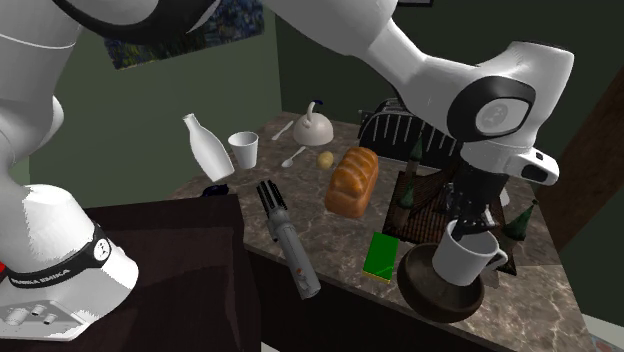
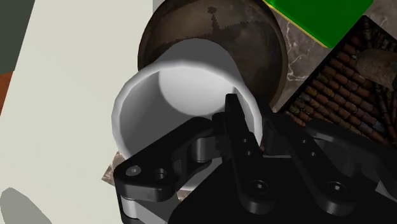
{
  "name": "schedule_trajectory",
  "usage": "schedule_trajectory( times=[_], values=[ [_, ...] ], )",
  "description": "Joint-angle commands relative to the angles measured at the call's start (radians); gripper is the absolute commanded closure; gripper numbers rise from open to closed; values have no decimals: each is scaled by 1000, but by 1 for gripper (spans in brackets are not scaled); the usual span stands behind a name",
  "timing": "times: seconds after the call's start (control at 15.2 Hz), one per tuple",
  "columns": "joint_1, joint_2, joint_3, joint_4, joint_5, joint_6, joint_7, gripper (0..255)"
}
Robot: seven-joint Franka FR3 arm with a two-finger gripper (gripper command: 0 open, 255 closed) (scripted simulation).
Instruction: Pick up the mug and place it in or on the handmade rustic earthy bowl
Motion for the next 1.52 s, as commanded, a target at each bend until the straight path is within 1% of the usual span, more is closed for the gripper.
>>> schedule_trajectory(
  times=[0.0, 0.2, 0.73, 0.79, 1.12, 1.39, 1.45],
  values=[
    [1, 18, -1, 1, -1, 17, 3, 255],
    [2, 42, -2, 3, -3, 40, 5, 255],
    [2, 42, -2, 3, -3, 39, 5, 255],
    [2, 42, -2, 3, -3, 39, 5, 0],
    [2, 42, -2, 3, -3, 39, 5, 0],
    [5, -22, 2, 25, 2, -47, 2, 0],
    [5, -22, 2, 25, 2, -47, 2, 0]
  ],
)
